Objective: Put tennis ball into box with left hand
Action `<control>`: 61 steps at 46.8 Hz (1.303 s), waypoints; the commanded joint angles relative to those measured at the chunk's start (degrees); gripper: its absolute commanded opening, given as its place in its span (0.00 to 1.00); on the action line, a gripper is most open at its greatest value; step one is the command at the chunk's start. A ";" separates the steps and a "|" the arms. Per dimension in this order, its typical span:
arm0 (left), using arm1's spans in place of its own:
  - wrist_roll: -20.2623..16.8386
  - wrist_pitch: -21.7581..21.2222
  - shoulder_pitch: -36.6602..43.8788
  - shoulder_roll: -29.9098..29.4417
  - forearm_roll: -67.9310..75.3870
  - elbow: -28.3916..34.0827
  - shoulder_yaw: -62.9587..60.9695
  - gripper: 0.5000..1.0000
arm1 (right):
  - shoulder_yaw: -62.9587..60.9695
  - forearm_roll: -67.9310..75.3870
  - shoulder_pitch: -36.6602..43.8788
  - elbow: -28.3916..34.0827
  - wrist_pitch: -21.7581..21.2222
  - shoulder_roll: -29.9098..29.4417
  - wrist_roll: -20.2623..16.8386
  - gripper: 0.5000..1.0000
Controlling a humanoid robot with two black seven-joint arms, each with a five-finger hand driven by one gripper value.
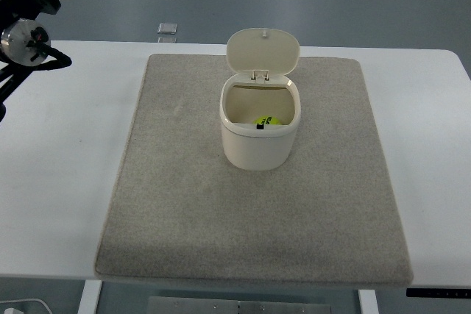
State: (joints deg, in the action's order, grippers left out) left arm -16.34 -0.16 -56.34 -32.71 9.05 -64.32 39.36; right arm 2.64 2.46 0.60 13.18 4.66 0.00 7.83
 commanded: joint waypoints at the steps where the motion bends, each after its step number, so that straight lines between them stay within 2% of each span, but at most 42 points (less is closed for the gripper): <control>1: -0.97 2.27 1.67 2.38 0.09 4.45 1.33 0.97 | 0.00 0.00 0.01 0.01 0.00 0.00 0.08 0.88; 9: -3.52 7.45 3.34 6.25 0.18 11.57 1.51 0.97 | 0.00 0.00 0.01 0.01 0.00 0.00 -0.01 0.88; 26: -5.28 13.25 5.72 13.63 -0.53 28.45 4.05 0.97 | 0.00 0.00 0.01 0.01 0.00 0.00 -0.01 0.88; 32: -5.28 15.19 6.07 16.53 -0.44 32.41 5.46 0.97 | 0.00 0.00 0.01 0.01 0.00 0.00 -0.01 0.88; 42: -5.28 15.37 7.04 19.44 0.18 33.55 5.02 0.97 | 0.00 0.00 0.01 0.01 0.00 0.00 -0.01 0.88; 61: -5.28 15.98 7.48 19.70 0.18 33.64 4.67 0.97 | 0.00 0.00 0.01 0.01 0.00 0.00 -0.01 0.88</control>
State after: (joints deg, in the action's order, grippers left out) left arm -21.62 15.41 -48.93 -13.00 9.23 -30.67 44.04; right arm 2.64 2.46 0.61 13.15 4.66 0.00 7.83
